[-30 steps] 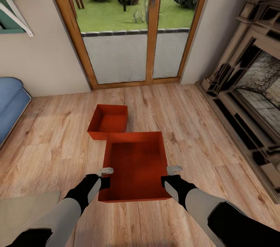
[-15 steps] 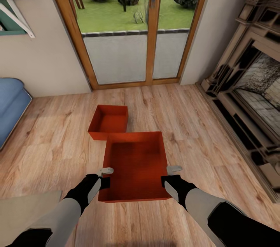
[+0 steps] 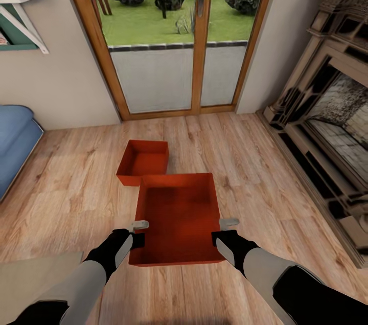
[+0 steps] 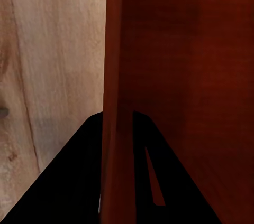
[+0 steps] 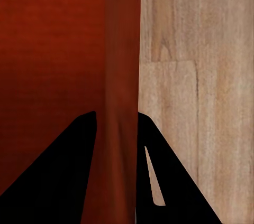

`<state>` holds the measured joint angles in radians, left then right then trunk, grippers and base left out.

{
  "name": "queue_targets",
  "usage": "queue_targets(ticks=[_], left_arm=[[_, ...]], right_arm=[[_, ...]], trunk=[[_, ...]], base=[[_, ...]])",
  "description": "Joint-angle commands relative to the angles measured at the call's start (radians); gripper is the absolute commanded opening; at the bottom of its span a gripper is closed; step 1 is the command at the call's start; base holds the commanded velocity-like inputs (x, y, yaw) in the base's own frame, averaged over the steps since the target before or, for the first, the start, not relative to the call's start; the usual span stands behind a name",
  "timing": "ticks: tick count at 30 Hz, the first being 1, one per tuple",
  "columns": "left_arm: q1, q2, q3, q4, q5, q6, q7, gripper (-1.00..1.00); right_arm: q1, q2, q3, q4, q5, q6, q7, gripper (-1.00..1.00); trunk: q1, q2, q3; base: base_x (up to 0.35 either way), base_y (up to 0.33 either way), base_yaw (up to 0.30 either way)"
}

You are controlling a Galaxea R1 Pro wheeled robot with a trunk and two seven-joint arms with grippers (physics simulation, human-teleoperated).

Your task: Move the two storage containers from the living room to the garage. In the garage, place one container on the floor and stack the other container on top of it (either order is fine).

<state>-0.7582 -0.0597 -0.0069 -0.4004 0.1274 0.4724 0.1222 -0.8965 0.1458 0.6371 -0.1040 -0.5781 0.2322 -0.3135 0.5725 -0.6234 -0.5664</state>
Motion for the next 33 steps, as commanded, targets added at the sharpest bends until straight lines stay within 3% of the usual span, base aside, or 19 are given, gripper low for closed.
queue_targets(ticks=[1,33], left_arm=[[0.0,-0.003,0.002,0.001,-0.007,0.008,0.013,-1.0],[0.0,-0.003,0.002,0.001,-0.007,0.008,0.014,-1.0]], right_arm=[[-0.001,0.006,0.009,-0.009,0.026,0.007,-0.006,-1.0],[-0.001,0.006,0.006,-0.009,0.026,0.007,-0.006,-1.0]], trunk=[[-0.004,0.006,0.004],[-0.122,0.223,0.149]], base=[[0.0,0.0,0.0],[0.0,0.0,0.0]])
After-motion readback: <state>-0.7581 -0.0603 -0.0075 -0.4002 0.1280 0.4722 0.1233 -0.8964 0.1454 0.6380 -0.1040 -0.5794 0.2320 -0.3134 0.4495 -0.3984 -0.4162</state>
